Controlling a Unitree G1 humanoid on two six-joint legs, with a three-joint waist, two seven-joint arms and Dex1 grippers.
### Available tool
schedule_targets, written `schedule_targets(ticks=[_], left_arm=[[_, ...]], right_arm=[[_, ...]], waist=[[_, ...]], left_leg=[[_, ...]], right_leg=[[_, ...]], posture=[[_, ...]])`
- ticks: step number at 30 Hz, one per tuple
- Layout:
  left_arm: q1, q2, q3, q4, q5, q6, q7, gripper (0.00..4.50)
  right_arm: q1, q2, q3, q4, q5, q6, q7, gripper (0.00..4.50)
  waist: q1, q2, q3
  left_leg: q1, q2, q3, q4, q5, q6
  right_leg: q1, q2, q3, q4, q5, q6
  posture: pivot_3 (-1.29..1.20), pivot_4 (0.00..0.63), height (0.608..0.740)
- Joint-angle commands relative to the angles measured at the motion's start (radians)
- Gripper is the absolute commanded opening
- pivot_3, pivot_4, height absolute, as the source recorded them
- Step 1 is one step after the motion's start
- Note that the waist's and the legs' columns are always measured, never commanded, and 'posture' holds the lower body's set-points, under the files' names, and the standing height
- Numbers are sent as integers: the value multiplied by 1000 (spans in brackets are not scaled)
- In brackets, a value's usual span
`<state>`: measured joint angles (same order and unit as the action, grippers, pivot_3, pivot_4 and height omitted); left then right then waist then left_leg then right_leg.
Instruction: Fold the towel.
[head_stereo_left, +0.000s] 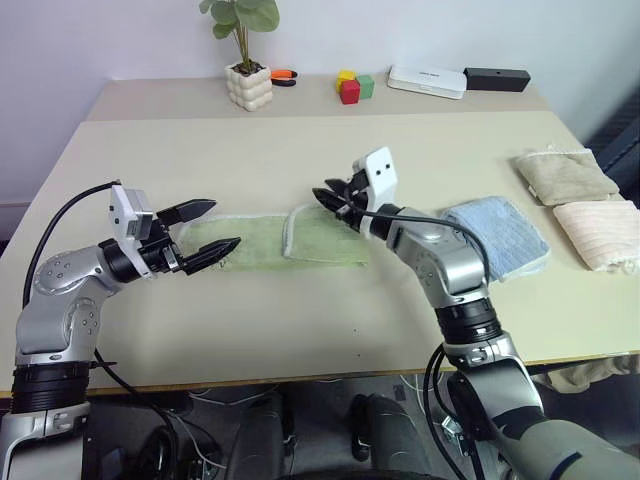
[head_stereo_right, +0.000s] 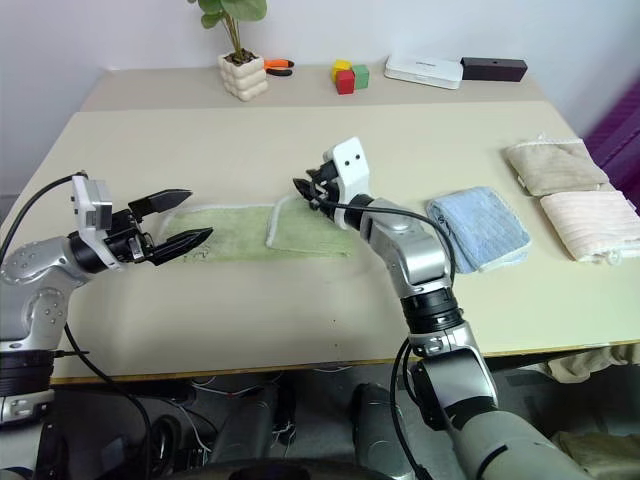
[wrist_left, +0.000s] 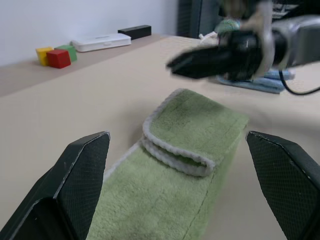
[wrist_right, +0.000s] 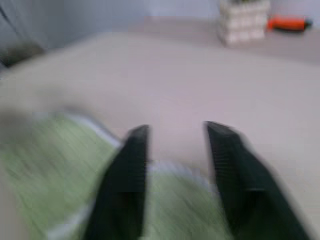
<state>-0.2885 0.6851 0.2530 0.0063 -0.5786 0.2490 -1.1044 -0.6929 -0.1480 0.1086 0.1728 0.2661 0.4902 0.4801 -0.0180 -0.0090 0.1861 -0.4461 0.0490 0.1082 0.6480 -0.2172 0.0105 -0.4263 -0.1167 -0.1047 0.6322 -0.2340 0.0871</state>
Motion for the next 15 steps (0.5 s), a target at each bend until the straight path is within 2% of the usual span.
schedule_targets(ticks=[1,3,8,15], left_arm=[[8,2,23,-44,-17,5,19,4500],[21,-1,34,-64,-32,27,42,4500],[118,-61,97,-234,-252,264,197,4500],[197,-62,112,-327,-278,303,248,4500]], right_arm=[[11,3,45,66,-77,-129,7,40],[31,-6,75,104,-117,-177,18,40],[84,-15,115,148,-168,-225,50,40],[108,-1,123,190,-196,-260,54,40]], waist=[[-1,0,0],[0,0,0],[-2,0,0],[2,0,0]], left_leg=[[0,0,0,0,0,0],[0,0,0,0,0,0],[0,1,-1,0,0,0],[2,0,-3,0,1,-1]], right_leg=[[0,0,0,0,0,0],[0,0,0,0,0,0],[0,0,0,0,0,0],[2,0,0,1,0,0]], posture=[[0,150,740],[0,150,740],[0,150,740],[0,150,740]])
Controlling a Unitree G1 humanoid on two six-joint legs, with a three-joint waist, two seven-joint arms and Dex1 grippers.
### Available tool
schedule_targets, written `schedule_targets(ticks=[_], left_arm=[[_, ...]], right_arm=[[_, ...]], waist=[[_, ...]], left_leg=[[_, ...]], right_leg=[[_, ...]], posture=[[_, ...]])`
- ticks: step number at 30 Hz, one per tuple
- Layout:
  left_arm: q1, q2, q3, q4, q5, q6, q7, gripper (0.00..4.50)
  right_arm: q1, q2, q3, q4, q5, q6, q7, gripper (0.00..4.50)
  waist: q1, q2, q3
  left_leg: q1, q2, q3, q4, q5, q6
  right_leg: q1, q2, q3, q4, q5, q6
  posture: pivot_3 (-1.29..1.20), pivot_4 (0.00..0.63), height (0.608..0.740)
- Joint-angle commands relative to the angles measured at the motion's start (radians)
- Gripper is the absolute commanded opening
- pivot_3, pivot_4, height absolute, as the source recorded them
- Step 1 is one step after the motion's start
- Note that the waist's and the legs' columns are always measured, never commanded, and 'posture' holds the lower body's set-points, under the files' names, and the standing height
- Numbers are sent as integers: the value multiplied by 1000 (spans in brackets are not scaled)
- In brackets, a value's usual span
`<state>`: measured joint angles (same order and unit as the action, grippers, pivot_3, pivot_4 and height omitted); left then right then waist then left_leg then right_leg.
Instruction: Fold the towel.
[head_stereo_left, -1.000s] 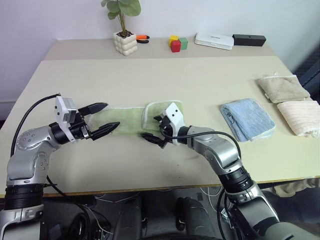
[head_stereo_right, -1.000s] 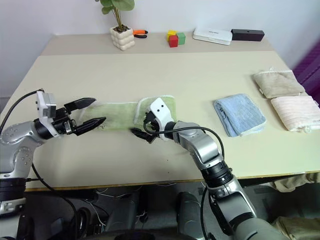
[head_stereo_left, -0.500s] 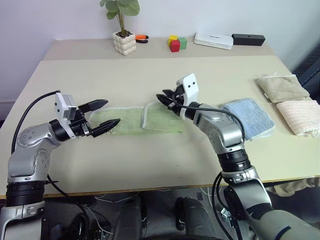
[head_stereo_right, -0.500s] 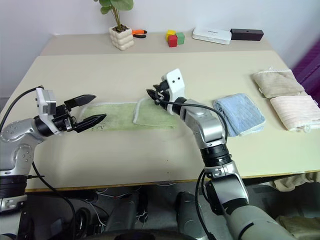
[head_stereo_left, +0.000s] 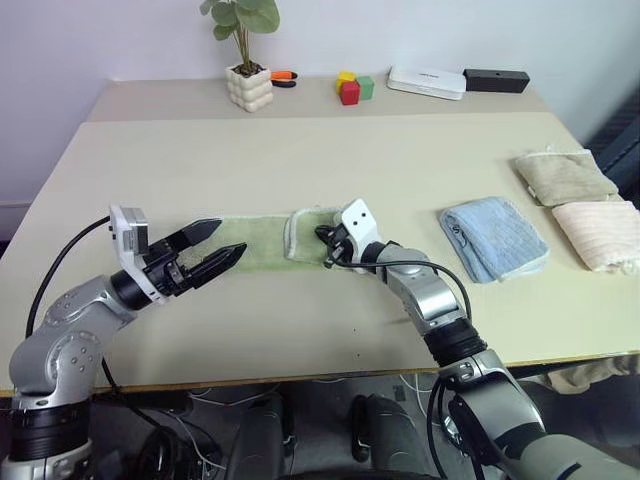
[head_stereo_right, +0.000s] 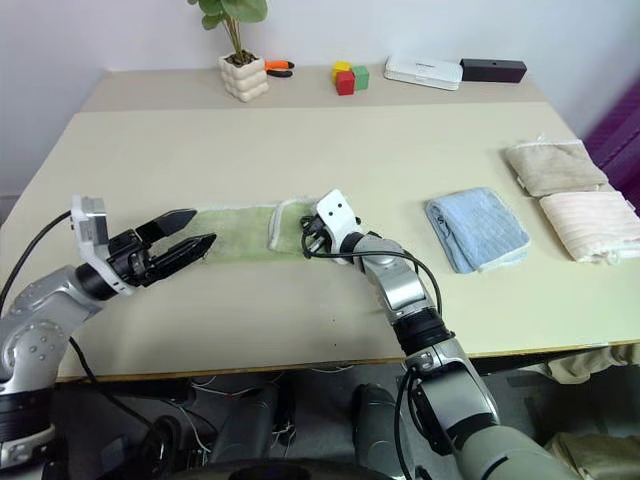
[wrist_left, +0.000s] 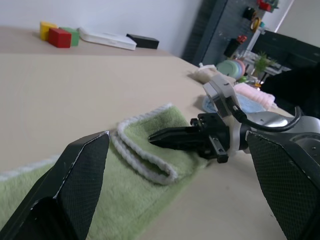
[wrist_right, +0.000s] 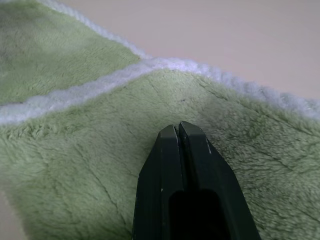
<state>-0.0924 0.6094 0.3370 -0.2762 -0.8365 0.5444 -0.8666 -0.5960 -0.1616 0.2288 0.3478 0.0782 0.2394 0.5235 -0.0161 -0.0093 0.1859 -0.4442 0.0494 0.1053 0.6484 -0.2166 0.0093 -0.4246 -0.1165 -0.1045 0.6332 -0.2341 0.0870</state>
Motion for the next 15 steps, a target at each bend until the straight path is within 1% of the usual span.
schedule_targets(ticks=[1,4,5,7,8,11,12,15], left_arm=[[3,15,27,-47,-25,11,13,4500],[6,12,23,-56,-36,35,32,4500],[8,10,23,-57,-39,42,42,4500],[7,-6,40,-55,-53,58,89,4500],[4,-15,52,-51,-73,74,118,4500],[20,-36,80,-67,-137,130,194,4500],[31,-52,94,-76,-170,155,242,4500],[75,-93,128,-118,-262,201,343,4500]], right_arm=[[11,17,0,19,-4,-14,16,40],[1,35,-25,5,20,-17,16,854],[-2,38,-31,-3,22,-23,13,1268],[-5,42,-53,-34,49,-19,31,2244],[-4,40,-60,-45,54,-17,33,2819],[0,35,-77,-75,74,-3,44,4270],[-1,37,-93,-85,93,14,45,4443],[-1,22,-109,-124,115,24,64,4443]], waist=[[0,0,0],[-1,0,0],[-2,0,0],[-2,0,0],[-1,0,0],[0,0,0],[-1,0,0],[0,0,0]], left_leg=[[0,0,0,0,0,0],[0,0,0,0,0,0],[0,0,0,0,0,0],[0,0,0,0,0,0],[0,0,0,0,0,0],[0,0,-1,0,0,0],[0,0,-1,0,0,0],[0,1,-2,0,0,0]], right_leg=[[0,0,0,0,0,0],[0,0,0,0,0,0],[0,0,0,0,0,0],[0,0,0,0,0,0],[0,0,0,0,0,0],[0,0,0,0,0,0],[0,0,0,0,0,0],[0,0,0,0,0,0]], posture=[[0,150,740],[0,150,740],[0,150,740],[0,150,740],[0,150,740],[0,150,740],[0,150,740],[0,150,740]])
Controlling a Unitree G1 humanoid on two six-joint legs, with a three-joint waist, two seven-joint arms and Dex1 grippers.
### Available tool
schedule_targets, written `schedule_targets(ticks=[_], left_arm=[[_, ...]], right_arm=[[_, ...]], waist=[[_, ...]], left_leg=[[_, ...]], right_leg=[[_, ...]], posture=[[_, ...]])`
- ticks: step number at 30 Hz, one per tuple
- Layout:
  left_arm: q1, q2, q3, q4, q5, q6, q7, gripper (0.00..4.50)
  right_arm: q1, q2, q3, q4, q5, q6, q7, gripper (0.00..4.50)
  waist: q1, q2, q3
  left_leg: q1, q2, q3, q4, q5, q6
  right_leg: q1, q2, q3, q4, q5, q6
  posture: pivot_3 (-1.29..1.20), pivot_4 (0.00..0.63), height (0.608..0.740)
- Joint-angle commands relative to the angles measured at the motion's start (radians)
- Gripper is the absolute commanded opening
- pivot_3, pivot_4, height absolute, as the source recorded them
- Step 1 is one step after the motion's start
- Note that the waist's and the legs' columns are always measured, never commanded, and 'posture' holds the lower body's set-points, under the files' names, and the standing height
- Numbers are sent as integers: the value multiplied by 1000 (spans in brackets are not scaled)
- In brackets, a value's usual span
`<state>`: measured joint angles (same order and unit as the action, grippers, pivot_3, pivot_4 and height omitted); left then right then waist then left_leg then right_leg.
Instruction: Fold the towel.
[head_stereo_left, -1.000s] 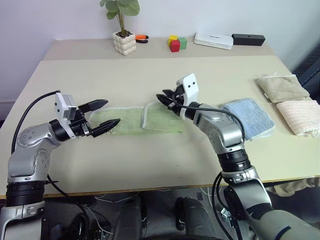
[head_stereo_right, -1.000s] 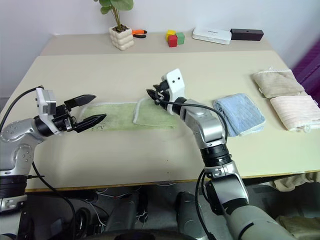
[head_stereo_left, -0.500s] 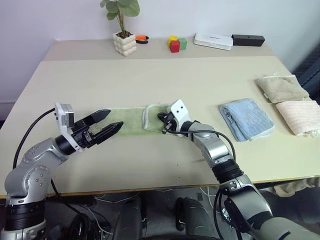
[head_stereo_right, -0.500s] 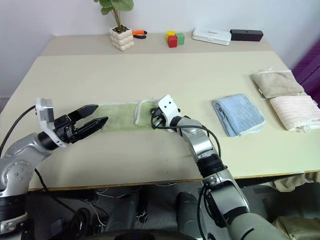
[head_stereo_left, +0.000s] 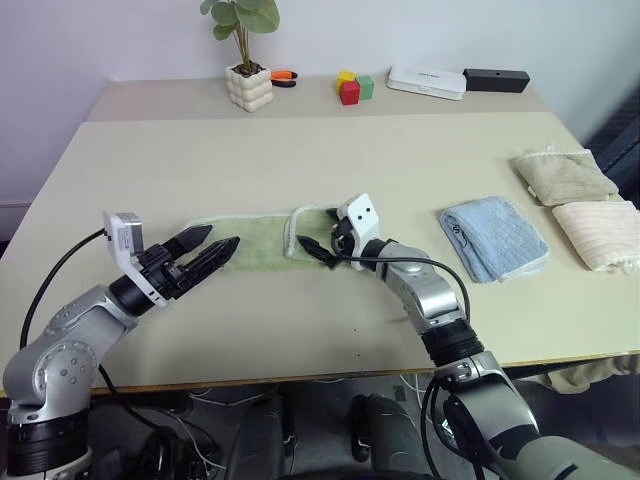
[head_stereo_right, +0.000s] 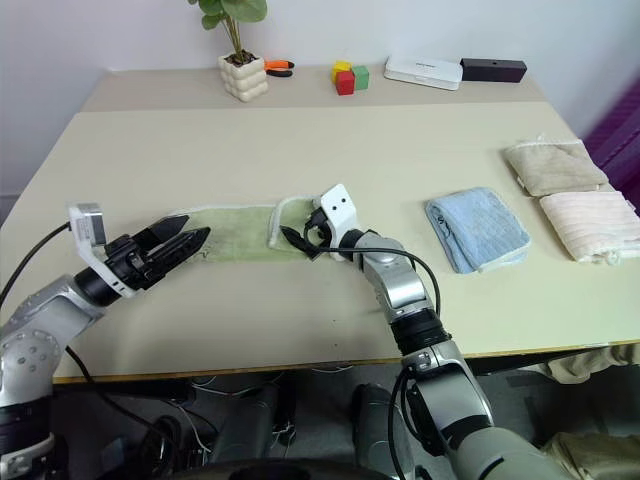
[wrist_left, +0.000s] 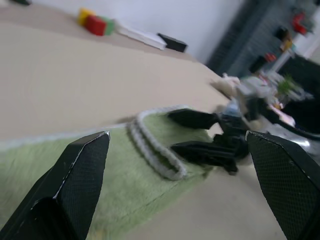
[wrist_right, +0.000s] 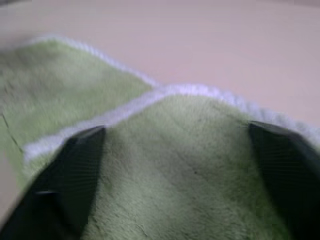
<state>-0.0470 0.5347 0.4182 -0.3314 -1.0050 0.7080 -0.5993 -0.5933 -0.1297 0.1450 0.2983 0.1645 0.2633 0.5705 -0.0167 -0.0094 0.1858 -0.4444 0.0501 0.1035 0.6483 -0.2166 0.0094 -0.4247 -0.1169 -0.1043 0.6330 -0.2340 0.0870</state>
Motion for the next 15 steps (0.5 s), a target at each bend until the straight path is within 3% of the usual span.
schedule_targets(ticks=[1,9,15], left_arm=[[50,-27,52,-76,-121,55,105,4500],[236,-168,88,-231,-277,24,364,4500],[341,-236,94,-220,-464,1,543,4500]], right_arm=[[-3,-20,-28,-95,34,4,29,4443],[-12,-271,-49,-362,186,101,345,4443],[-9,-355,-37,-412,194,106,421,4443]], waist=[[0,0,0],[6,0,0],[5,0,0]], left_leg=[[0,0,0,0,0,0],[0,0,-1,1,-1,1],[0,0,-1,0,-1,1]], right_leg=[[0,0,0,0,0,0],[1,-1,0,-1,0,0],[0,-1,0,-1,-1,-3]], posture=[[0,150,740],[0,150,740],[0,150,740]])
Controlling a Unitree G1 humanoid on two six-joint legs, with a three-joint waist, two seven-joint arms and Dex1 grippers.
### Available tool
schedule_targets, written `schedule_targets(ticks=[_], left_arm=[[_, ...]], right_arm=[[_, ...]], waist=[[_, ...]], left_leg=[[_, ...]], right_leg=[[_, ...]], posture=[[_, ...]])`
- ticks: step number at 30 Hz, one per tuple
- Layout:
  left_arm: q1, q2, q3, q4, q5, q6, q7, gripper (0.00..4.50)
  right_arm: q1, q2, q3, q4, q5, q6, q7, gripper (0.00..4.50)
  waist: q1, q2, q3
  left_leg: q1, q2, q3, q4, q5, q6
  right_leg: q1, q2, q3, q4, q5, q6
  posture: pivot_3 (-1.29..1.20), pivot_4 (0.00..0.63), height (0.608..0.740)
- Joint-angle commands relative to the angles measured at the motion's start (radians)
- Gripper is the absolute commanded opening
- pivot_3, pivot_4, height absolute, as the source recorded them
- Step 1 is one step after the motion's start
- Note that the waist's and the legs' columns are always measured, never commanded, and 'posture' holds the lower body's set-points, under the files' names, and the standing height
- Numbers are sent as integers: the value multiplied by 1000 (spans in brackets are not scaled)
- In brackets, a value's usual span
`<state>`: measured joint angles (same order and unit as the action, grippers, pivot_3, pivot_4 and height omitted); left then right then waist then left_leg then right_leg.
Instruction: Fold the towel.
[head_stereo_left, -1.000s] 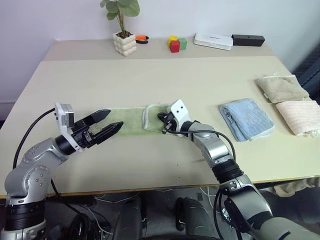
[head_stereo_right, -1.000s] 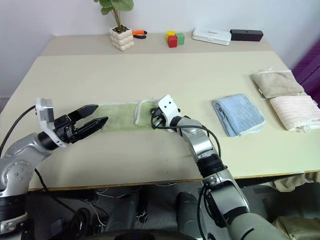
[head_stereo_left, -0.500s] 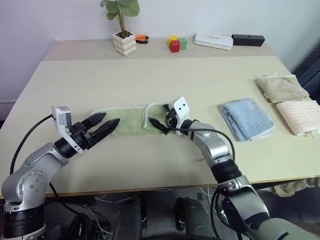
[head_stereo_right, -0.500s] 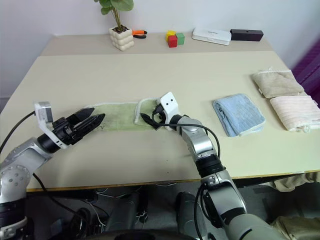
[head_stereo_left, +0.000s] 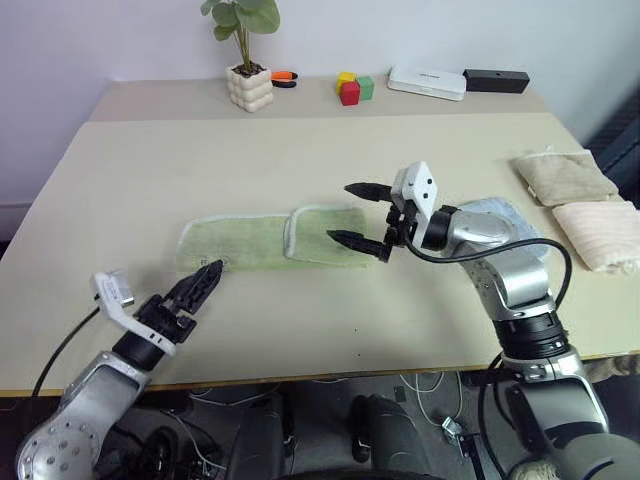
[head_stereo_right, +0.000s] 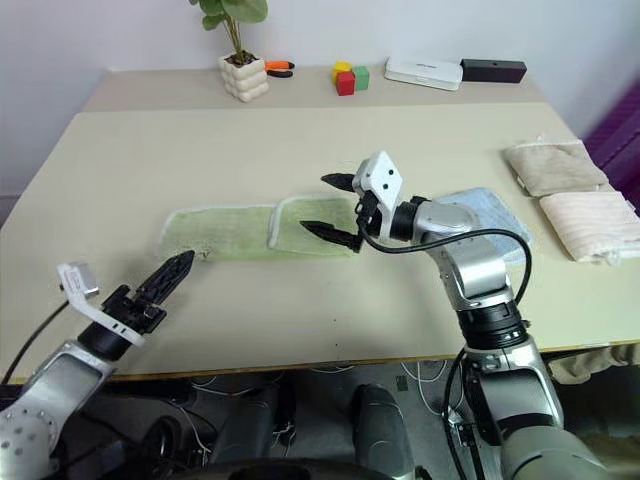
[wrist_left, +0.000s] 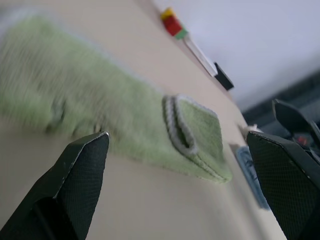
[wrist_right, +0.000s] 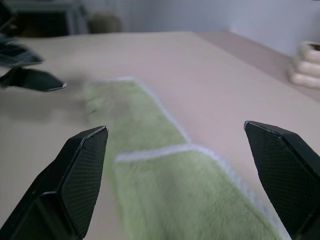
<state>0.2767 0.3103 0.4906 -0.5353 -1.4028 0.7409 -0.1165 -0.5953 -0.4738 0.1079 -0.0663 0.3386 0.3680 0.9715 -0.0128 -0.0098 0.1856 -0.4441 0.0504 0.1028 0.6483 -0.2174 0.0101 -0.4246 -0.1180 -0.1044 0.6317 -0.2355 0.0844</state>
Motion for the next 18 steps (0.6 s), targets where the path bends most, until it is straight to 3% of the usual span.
schedule_targets(ticks=[1,5,8,18], left_arm=[[13,-22,23,11,-59,-47,96,4500],[-24,-26,31,114,-23,-85,178,4500],[-48,-16,49,179,-71,-86,201,4500],[-170,21,5,324,-90,-36,214,4500]], right_arm=[[-9,-15,-1,-45,19,3,22,4443],[-16,-9,0,-31,10,2,18,4443],[-18,1,5,-26,3,1,8,4443],[-10,36,11,-40,-4,12,-37,4443]], waist=[[1,0,0],[9,0,0],[8,0,0],[9,2,-2]], left_leg=[[0,0,0,0,0,0],[0,-1,0,1,0,0],[0,-1,0,1,0,0],[0,-1,0,1,0,0]], right_leg=[[0,0,0,0,0,-1],[1,0,0,-1,-1,-1],[1,0,0,-1,0,-1],[1,0,0,-1,0,-1]], posture=[[0,150,740],[0,150,740],[0,150,740],[0,150,740]])
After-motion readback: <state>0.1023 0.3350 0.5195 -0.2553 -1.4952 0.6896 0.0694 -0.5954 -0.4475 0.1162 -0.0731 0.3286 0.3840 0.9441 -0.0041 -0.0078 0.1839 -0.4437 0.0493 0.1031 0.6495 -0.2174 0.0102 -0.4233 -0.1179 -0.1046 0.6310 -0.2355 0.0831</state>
